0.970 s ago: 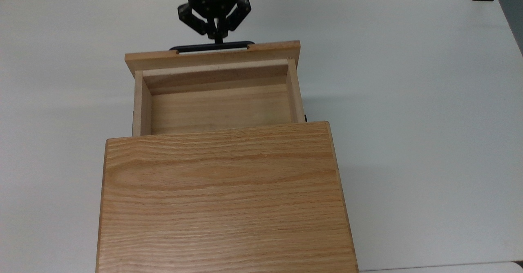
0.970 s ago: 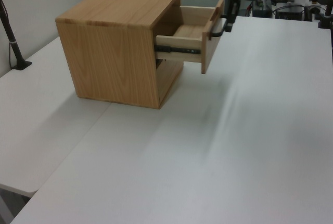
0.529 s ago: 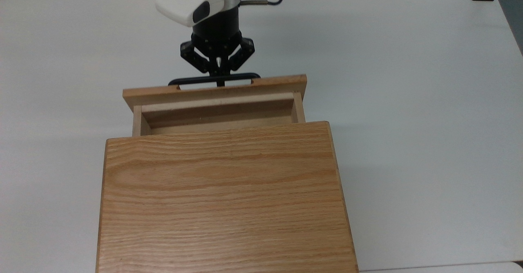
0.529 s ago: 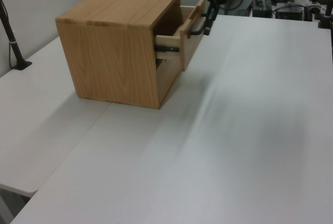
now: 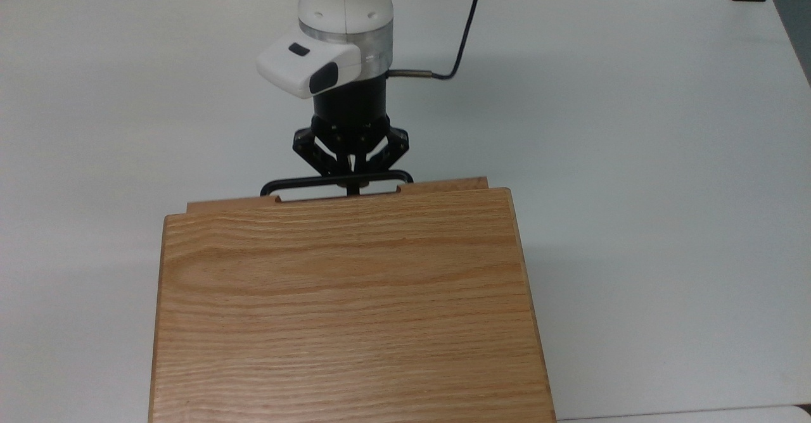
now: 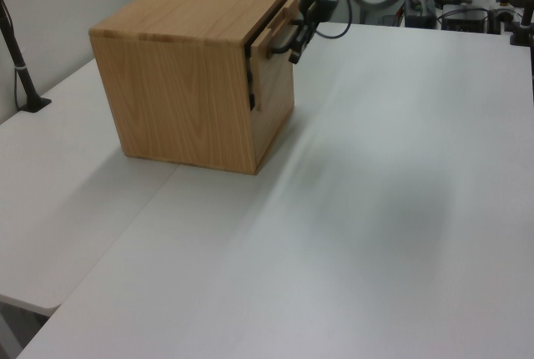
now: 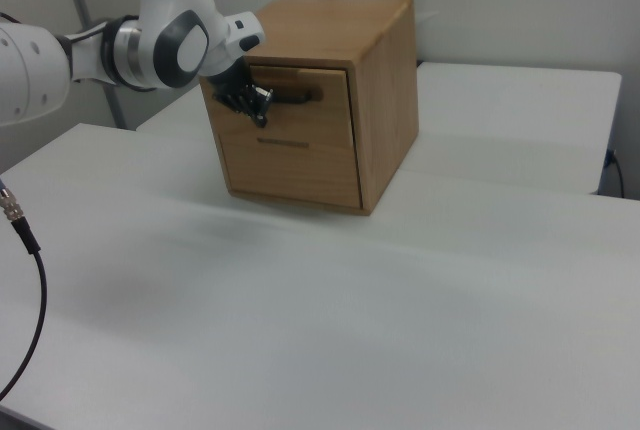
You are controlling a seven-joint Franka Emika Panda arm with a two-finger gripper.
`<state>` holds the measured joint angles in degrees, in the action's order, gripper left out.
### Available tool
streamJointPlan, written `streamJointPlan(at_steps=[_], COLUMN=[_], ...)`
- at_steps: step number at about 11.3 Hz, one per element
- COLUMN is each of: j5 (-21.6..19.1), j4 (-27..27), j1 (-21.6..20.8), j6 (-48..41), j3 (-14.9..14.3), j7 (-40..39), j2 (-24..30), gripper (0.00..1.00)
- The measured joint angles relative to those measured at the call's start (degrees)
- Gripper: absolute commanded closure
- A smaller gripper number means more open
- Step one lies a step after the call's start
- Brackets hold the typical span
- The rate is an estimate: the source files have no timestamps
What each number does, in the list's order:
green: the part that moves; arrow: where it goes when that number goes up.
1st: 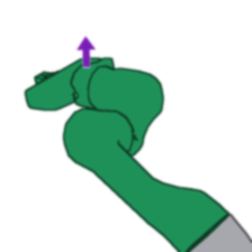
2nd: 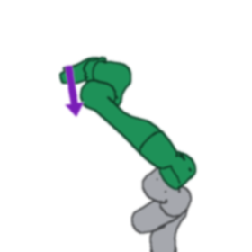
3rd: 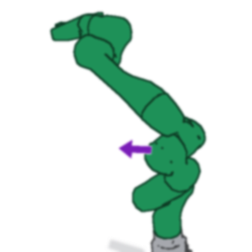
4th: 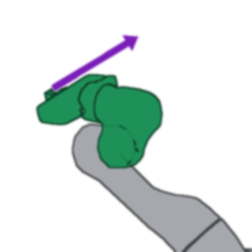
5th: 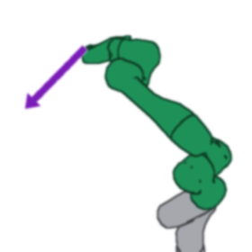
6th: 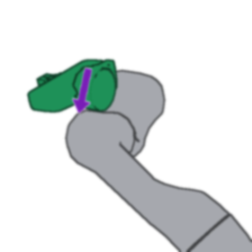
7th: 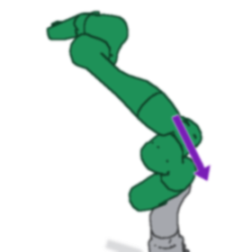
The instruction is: Close the drawer by sliding it
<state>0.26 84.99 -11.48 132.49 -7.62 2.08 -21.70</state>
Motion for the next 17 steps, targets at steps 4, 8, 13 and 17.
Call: streamJointPlan(at_steps=[4,8,13,17], j5=[1.1,2.0,2.5,2.9], j4=[-0.3,0.0,-0.5,-0.2], j1=[-0.2,-0.4,-0.3,0.2], j6=[7.8,13.7,16.0,12.7], j3=[0.0,0.0,-0.4,-0.7], j7=[3.2,3.2,3.1,1.7], j2=[-2.9,-4.1,-5.0,-3.5], gripper=[1.0,1.0,1.0,0.8])
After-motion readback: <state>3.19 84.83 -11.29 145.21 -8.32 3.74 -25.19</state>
